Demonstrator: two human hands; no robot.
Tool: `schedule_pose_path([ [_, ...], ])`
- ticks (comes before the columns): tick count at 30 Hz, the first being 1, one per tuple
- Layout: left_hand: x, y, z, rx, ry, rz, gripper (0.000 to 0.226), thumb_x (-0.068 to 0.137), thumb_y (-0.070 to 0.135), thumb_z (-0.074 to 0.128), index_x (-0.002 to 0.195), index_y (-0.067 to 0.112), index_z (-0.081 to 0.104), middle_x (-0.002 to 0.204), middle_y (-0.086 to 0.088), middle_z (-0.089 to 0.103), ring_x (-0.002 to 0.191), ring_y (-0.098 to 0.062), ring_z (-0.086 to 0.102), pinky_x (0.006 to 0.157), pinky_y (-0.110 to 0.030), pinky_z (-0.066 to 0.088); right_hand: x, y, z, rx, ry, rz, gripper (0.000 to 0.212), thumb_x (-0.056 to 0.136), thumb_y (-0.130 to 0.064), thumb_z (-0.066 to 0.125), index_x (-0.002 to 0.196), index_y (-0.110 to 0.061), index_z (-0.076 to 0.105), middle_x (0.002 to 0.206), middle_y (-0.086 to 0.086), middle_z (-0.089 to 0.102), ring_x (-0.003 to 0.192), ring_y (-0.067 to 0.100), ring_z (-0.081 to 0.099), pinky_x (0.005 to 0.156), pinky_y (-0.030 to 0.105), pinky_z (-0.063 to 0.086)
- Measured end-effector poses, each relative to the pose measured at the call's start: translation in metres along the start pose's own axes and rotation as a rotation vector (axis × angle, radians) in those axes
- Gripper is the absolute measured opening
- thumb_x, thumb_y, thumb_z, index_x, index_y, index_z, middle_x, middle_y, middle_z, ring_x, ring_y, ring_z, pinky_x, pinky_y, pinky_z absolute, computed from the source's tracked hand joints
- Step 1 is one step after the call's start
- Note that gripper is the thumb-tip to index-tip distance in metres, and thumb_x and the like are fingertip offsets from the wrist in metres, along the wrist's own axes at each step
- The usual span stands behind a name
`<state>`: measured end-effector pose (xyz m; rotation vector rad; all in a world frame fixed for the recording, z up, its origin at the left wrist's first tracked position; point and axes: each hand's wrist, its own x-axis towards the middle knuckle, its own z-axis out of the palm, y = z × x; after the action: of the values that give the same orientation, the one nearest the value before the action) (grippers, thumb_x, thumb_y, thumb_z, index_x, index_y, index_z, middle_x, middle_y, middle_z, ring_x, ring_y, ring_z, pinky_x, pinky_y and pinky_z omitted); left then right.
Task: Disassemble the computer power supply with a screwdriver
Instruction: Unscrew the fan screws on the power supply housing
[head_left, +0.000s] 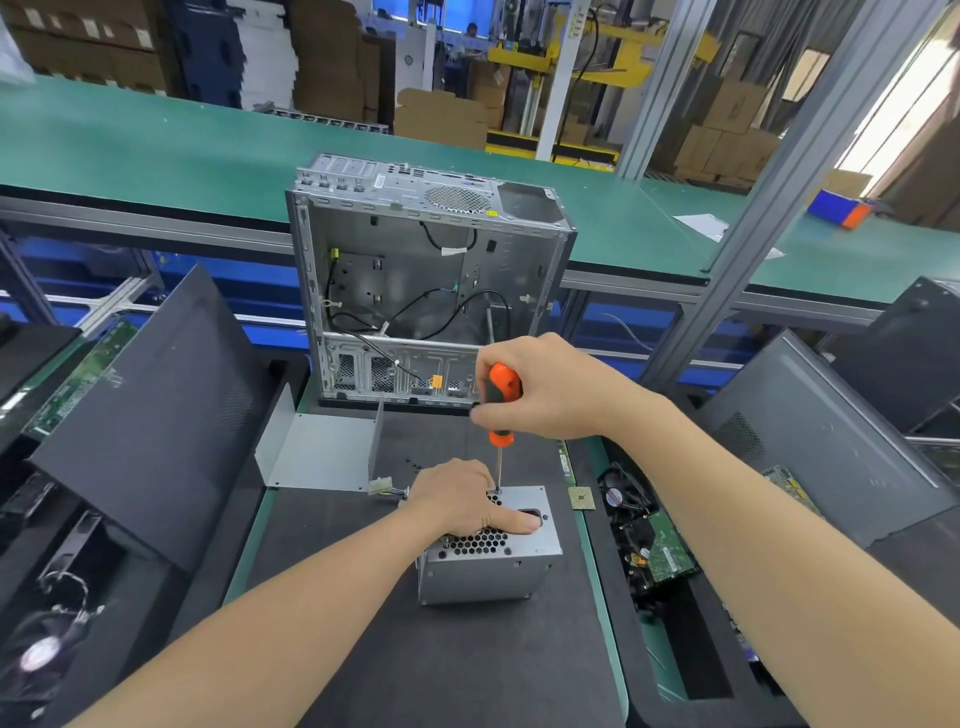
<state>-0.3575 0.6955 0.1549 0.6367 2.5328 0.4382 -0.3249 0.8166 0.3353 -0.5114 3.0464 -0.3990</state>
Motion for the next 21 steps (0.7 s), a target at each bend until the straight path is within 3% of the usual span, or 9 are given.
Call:
schedule_pose_path([
  [5,-0.004,-0.004,0.004,-0.057,0.069,0.045,0.122,0.044,0.107,0.046,0.140,0.033,0.057,0.141,0.013,0.061,0.131,-0.017,0.057,0.088,-0.038,0.041,-0.002,0.000,0.005,0.026,0.114,0.086,0.027,0.089,-0.041,0.070,0.083,-0.016,0.062,0.067,0.003,0.062,0.064,0.016,0.063,0.057,0.031,0.052],
  [8,-0.008,-0.010,0.006,-0.178,0.121,0.094,0.076,0.055,0.097,0.059,0.114,0.050,0.052,0.114,0.025,0.064,0.112,-0.009,0.059,0.079,-0.034,0.042,-0.004,0.002,0.003,0.038,0.127,0.117,0.023,0.089,-0.038,0.070,0.083,-0.017,0.063,0.064,0.002,0.060,0.060,0.017,0.061,0.053,0.029,0.048],
  [10,-0.011,-0.015,0.006,-0.258,0.168,0.149,0.054,0.068,0.084,0.067,0.105,0.047,0.051,0.109,0.030,0.065,0.104,-0.002,0.060,0.077,-0.032,0.045,-0.007,0.004,0.002,0.047,0.133,0.126,0.022,0.089,-0.037,0.069,0.084,-0.016,0.064,0.066,0.007,0.062,0.063,0.022,0.066,0.055,0.037,0.054],
  [13,-0.015,-0.022,0.008,-0.314,0.240,0.199,0.019,0.090,0.058,0.070,0.095,0.046,0.057,0.103,0.029,0.069,0.101,0.001,0.064,0.086,-0.035,0.054,-0.011,0.005,0.000,0.063,0.135,0.139,0.021,0.090,-0.036,0.068,0.086,-0.015,0.064,0.068,0.011,0.065,0.067,0.026,0.070,0.063,0.044,0.061],
  [16,-0.018,-0.024,0.011,-0.329,0.307,0.198,0.013,0.096,0.049,0.068,0.087,0.048,0.058,0.094,0.028,0.070,0.096,0.005,0.066,0.086,-0.035,0.057,-0.012,0.003,-0.001,0.064,0.133,0.149,0.021,0.090,-0.035,0.068,0.087,-0.015,0.064,0.069,0.011,0.066,0.068,0.027,0.070,0.066,0.046,0.062],
  [18,-0.018,-0.021,0.011,-0.297,0.317,0.196,0.009,0.097,0.051,0.065,0.091,0.047,0.059,0.094,0.027,0.070,0.094,0.004,0.066,0.083,-0.033,0.056,-0.013,0.002,-0.002,0.064,0.136,0.152,0.021,0.091,-0.035,0.068,0.087,-0.014,0.064,0.071,0.013,0.067,0.068,0.027,0.071,0.066,0.046,0.062],
  [21,-0.017,-0.017,0.010,-0.212,0.320,0.196,0.007,0.102,0.052,0.058,0.098,0.045,0.056,0.092,0.021,0.071,0.085,-0.001,0.064,0.069,-0.027,0.046,-0.015,0.001,-0.005,0.053,0.150,0.157,0.021,0.092,-0.035,0.067,0.087,-0.015,0.064,0.071,0.013,0.068,0.067,0.026,0.071,0.066,0.045,0.062],
])
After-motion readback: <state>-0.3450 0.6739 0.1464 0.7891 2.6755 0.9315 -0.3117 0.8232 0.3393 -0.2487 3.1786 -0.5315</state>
